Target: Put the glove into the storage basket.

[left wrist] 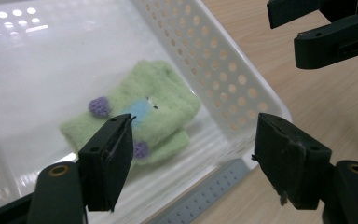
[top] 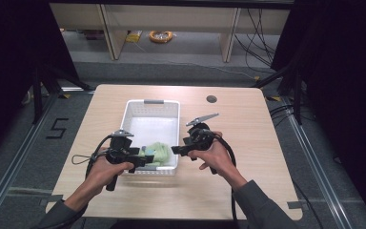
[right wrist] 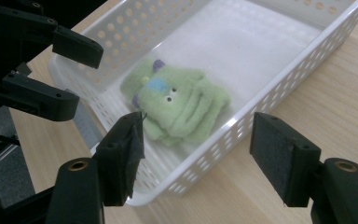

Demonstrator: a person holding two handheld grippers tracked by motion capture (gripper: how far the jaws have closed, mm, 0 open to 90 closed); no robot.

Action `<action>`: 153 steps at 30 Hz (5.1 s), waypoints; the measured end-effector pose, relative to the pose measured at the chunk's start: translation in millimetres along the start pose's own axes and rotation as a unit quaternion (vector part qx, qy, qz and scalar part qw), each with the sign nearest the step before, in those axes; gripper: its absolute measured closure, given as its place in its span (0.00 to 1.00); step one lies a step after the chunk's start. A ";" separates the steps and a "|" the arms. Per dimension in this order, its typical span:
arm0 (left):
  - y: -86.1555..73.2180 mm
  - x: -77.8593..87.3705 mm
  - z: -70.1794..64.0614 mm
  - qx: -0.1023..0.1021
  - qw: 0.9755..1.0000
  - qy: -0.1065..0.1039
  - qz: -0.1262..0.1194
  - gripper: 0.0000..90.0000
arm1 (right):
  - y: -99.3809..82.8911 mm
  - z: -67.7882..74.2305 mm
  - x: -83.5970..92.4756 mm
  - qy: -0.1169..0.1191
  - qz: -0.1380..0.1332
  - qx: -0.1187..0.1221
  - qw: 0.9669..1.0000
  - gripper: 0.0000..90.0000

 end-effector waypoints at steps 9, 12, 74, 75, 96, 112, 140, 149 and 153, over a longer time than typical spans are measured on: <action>-1.0 0.1 -14.3 0.001 1.000 -0.015 -0.005 0.29 | -6.6 0.7 13.2 0.007 -0.015 -0.001 1.000 0.38; -0.3 -0.8 -21.6 0.006 1.000 -0.020 -0.019 0.28 | -10.1 3.1 17.8 0.014 -0.013 -0.011 1.000 0.37; -49.9 -9.1 -83.4 -0.057 0.995 -0.065 -0.047 0.23 | -87.7 -3.4 63.5 0.016 -0.068 -0.011 0.997 0.33; -51.6 -10.2 -83.9 -0.053 0.995 -0.071 -0.047 0.23 | -88.7 -3.7 63.5 0.016 -0.067 -0.013 0.998 0.33; -79.0 -24.0 -81.1 -0.060 0.996 -0.067 -0.025 0.23 | -112.5 -4.8 57.5 0.026 -0.069 -0.012 0.997 0.32; -99.8 -36.7 -73.7 -0.060 0.996 -0.061 -0.012 0.22 | -131.7 1.2 54.6 0.031 -0.069 -0.001 0.997 0.26; -124.7 -41.0 -78.3 -0.113 0.993 -0.040 0.006 0.21 | -172.6 8.7 56.3 0.002 -0.049 0.004 0.999 0.19; -131.3 -41.3 -82.0 -0.122 0.992 -0.033 0.017 0.22 | -183.6 5.6 60.4 -0.014 -0.055 0.024 0.998 0.19; -131.1 -41.2 -79.4 -0.130 0.991 -0.026 0.020 0.22 | -191.3 8.2 61.5 -0.016 -0.045 0.024 0.999 0.19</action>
Point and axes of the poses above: each handheld gripper's, and its own axes: x roughly backward along the jaws, y roughly out of its top, z roughly to its left, the point moved 9 cm from there along -x, roughly forward along the jaws, and after that the axes turned 7 degrees about -y, right-handed, at the moved point
